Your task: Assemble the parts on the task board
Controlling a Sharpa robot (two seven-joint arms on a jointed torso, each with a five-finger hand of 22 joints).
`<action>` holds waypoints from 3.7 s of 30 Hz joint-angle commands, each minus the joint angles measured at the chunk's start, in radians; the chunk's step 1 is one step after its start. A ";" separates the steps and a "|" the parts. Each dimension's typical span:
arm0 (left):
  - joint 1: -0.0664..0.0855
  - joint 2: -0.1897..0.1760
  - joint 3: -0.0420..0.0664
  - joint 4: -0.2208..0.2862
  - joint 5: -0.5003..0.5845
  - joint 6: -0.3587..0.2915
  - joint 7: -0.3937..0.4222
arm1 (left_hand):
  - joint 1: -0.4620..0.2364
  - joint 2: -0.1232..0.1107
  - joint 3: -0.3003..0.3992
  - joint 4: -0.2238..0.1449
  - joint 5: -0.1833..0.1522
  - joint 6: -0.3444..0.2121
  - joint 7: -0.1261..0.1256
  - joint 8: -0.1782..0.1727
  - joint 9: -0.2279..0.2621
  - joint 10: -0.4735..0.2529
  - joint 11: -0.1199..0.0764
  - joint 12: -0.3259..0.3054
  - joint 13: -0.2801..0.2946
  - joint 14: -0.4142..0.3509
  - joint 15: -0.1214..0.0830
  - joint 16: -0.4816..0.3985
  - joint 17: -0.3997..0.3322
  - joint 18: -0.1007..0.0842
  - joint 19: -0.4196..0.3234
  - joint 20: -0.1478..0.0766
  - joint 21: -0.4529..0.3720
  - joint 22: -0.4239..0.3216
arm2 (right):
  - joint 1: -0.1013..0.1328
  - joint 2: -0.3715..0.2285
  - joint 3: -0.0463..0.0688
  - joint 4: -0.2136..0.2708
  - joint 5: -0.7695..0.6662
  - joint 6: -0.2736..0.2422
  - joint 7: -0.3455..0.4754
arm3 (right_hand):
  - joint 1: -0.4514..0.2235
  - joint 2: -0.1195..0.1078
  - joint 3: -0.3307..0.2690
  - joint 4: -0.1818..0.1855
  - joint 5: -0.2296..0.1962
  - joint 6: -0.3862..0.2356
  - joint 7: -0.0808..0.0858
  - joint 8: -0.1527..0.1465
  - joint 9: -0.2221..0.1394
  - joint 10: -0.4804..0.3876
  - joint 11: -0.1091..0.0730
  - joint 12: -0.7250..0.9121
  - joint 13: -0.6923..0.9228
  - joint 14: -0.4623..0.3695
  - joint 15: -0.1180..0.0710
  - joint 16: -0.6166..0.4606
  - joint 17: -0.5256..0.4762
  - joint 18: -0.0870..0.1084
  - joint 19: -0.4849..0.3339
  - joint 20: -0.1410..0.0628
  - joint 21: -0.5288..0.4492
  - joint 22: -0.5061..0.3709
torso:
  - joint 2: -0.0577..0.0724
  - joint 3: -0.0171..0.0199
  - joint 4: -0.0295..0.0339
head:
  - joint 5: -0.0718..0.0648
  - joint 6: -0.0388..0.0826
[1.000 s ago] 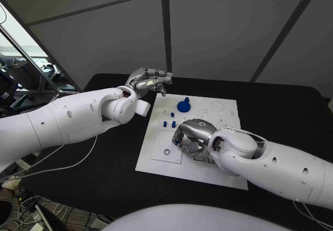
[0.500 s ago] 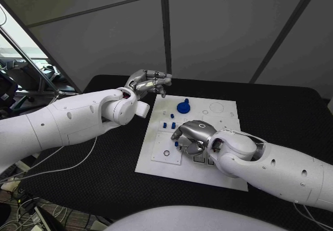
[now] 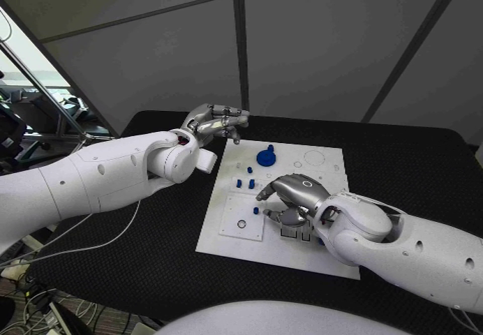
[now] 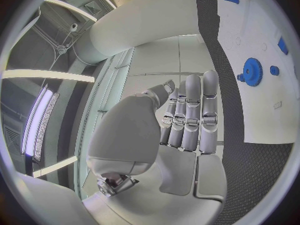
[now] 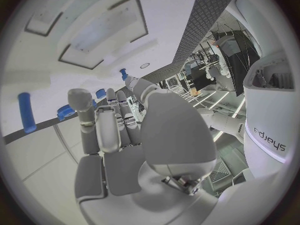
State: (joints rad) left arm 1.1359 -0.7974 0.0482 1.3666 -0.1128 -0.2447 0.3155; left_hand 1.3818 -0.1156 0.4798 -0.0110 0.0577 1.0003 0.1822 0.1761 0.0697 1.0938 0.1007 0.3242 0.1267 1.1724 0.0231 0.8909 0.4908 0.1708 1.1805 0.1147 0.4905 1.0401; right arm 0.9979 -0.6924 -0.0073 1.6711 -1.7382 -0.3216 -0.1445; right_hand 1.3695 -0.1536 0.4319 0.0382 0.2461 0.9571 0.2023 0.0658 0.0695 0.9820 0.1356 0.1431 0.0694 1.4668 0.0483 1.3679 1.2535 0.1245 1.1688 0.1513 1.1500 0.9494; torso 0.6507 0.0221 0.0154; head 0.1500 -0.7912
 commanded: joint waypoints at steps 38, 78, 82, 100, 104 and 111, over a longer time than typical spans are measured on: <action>0.001 -0.003 -0.008 -0.003 0.004 0.022 -0.005 | 0.000 -0.001 -0.005 -0.004 0.005 -0.008 0.000 0.006 0.000 -0.010 0.003 0.010 0.002 -0.011 -0.001 0.005 -0.002 0.011 -0.005 0.003 -0.006 -0.002 | 0.046 -0.118 0.066 -0.027 -0.041 0.170 -0.130 | 0.021 0.011 -0.015 -0.007 -0.042 0.051 -0.026 0.011 0.002 0.017 -0.019 0.067 -0.003 0.037 -0.019 -0.002 -0.016 0.006 0.019 -0.018 0.003 0.006 | 0.001 -0.0001 0.0012 | -0.041 0.023; 0.001 0.003 -0.008 -0.015 0.004 0.012 0.004 | 0.004 0.000 -0.006 -0.006 0.005 -0.011 0.001 0.010 0.001 -0.015 0.003 0.015 0.003 -0.014 -0.001 0.006 -0.004 0.011 -0.006 0.003 -0.008 -0.003 | 0.046 -0.161 0.092 0.129 -0.071 0.003 -0.124 | 0.079 0.067 0.052 -0.058 -0.064 0.197 -0.071 0.064 0.027 0.239 -0.080 0.123 0.026 0.054 -0.071 0.037 0.038 -0.021 0.104 -0.067 0.107 0.146 | 0.000 -0.0011 0.0029 | -0.042 0.028; 0.001 0.005 -0.008 -0.017 0.004 0.007 0.009 | 0.006 0.000 -0.006 -0.008 0.005 -0.011 0.001 0.011 0.001 -0.015 0.003 0.017 0.004 -0.014 -0.001 0.006 -0.005 0.011 -0.006 0.003 -0.008 -0.003 | 0.046 -0.140 0.097 0.159 -0.046 -0.023 -0.105 | 0.080 0.066 0.055 -0.061 -0.059 0.194 -0.070 0.062 0.026 0.238 -0.079 0.119 0.027 0.054 -0.070 0.038 0.039 -0.022 0.103 -0.067 0.109 0.148 | 0.000 -0.0015 0.0027 | -0.036 0.028; 0.003 0.047 -0.007 -0.033 0.004 -0.006 0.025 | 0.009 0.001 -0.005 -0.010 0.006 -0.011 0.000 0.015 0.001 -0.015 0.003 0.021 0.005 -0.014 -0.002 0.008 -0.006 0.011 -0.005 0.003 -0.007 -0.003 | 0.008 0.066 0.043 0.077 0.034 0.008 0.015 | 0.077 0.066 0.064 -0.068 -0.041 0.185 -0.063 0.053 0.024 0.231 -0.073 0.105 0.029 0.052 -0.066 0.034 0.031 -0.018 0.091 -0.064 0.103 0.136 | 0.002 -0.0016 0.0009 | 0.023 -0.003; 0.004 0.054 -0.007 -0.036 0.004 -0.005 0.024 | 0.009 0.001 -0.005 -0.010 0.006 -0.011 0.000 0.015 0.001 -0.015 0.003 0.021 0.005 -0.014 -0.002 0.008 -0.006 0.011 -0.005 0.003 -0.007 -0.003 | 0.004 0.089 0.025 0.050 0.036 0.032 0.028 | 0.077 0.065 0.064 -0.068 -0.040 0.184 -0.063 0.052 0.023 0.230 -0.072 0.104 0.029 0.051 -0.065 0.031 0.025 -0.017 0.087 -0.064 0.100 0.132 | 0.000 -0.0017 0.0033 | 0.026 -0.008; 0.004 0.059 -0.007 -0.042 0.004 -0.003 0.024 | 0.009 0.001 -0.005 -0.010 0.006 -0.011 0.000 0.015 0.001 -0.015 0.003 0.021 0.005 -0.014 -0.002 0.008 -0.006 0.011 -0.005 0.003 -0.007 -0.003 | 0.000 0.105 0.007 0.012 0.038 0.059 0.036 | 0.076 0.065 0.063 -0.069 -0.038 0.183 -0.062 0.052 0.023 0.230 -0.072 0.103 0.029 0.051 -0.065 0.030 0.025 -0.017 0.087 -0.064 0.100 0.132 | 0.000 -0.0009 -0.0005 | 0.034 -0.011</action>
State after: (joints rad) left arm 1.1379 -0.7399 0.0400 1.3247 -0.1123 -0.2485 0.3230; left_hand 1.3818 -0.1156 0.4743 -0.0166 0.0577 0.9967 0.1856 0.1836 0.0697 1.0831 0.1044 0.3389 0.1304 1.1649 0.0236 0.8946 0.4865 0.1709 1.1805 0.1147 0.4866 1.0386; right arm 0.9976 -0.5899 -0.0009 1.6852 -1.7095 -0.2902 -0.1378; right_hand 1.4325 -0.0943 0.4952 -0.0277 0.2046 1.1453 0.1351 0.1237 0.0936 1.1796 0.0872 0.2494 0.0966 1.4632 -0.0163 1.3998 1.2796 0.1160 1.2634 0.0892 1.2544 1.0824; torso 0.6511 0.0204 0.0167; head 0.1816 -0.8018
